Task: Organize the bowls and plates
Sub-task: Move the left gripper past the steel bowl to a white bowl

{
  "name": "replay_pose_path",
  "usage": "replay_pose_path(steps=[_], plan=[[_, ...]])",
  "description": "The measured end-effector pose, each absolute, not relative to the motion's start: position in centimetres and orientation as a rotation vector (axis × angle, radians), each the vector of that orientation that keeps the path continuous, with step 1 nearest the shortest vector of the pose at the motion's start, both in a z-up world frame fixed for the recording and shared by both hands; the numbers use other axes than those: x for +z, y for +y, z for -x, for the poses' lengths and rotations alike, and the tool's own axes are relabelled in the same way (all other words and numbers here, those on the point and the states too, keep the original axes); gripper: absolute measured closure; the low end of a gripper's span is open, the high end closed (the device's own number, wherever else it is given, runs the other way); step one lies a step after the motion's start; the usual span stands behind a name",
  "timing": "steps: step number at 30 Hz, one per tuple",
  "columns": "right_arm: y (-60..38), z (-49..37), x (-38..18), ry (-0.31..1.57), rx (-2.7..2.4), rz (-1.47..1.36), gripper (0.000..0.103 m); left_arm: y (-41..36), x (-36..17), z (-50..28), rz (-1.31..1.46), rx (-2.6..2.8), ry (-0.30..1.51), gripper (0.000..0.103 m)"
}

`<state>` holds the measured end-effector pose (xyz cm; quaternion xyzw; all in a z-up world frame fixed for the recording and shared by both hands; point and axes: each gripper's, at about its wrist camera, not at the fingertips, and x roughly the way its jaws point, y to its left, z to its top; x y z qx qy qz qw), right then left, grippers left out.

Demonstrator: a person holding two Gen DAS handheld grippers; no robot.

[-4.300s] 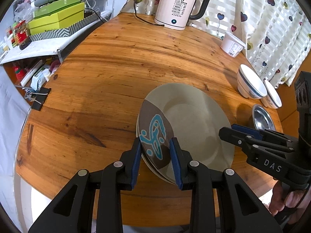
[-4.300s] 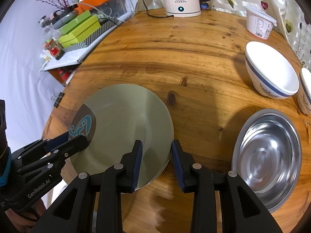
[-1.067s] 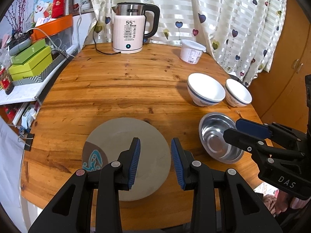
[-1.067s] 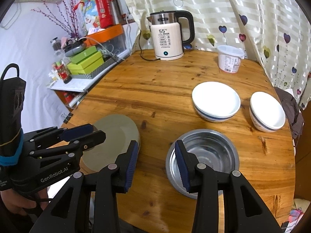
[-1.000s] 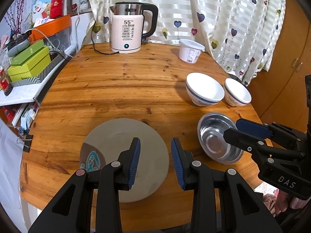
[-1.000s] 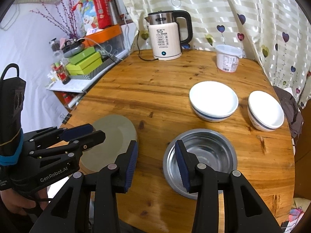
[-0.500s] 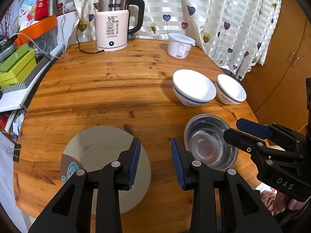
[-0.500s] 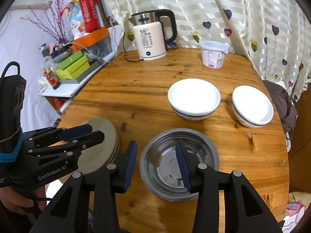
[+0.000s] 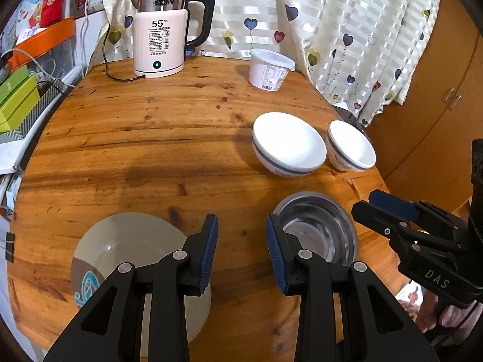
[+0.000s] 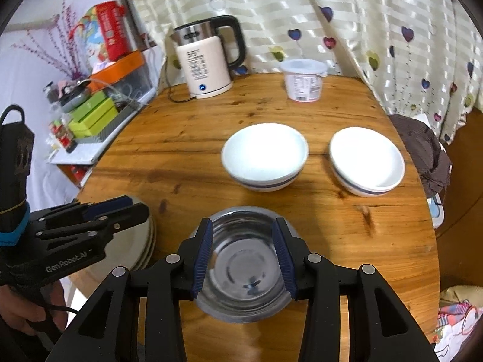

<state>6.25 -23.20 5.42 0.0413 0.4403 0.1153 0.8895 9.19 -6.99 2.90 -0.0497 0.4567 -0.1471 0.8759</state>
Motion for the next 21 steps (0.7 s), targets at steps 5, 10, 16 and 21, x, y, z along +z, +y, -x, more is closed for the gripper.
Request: replay_pose_path(steps=[5, 10, 16, 21], plan=[[-24.3, -7.1, 5.2, 0.92, 0.208, -0.112, 0.063, -7.4, 2.9, -10.4, 0.114, -0.316, 0.956, 0.069], [-24.9, -7.9, 4.8, 0.929, 0.201, -0.133, 0.063, -7.9, 2.6, -11.9, 0.136, -0.326, 0.97, 0.069], [-25.6, -9.4, 4.1, 0.941, 0.188, -0.169, 0.063, -8.4, 2.2, -13.9, 0.162, -0.33, 0.98, 0.069], [-26.2, -10.9, 3.6, 0.943, 0.18, -0.195, 0.066, -9.0, 1.5, -15.7, 0.186, -0.337, 0.999, 0.069]])
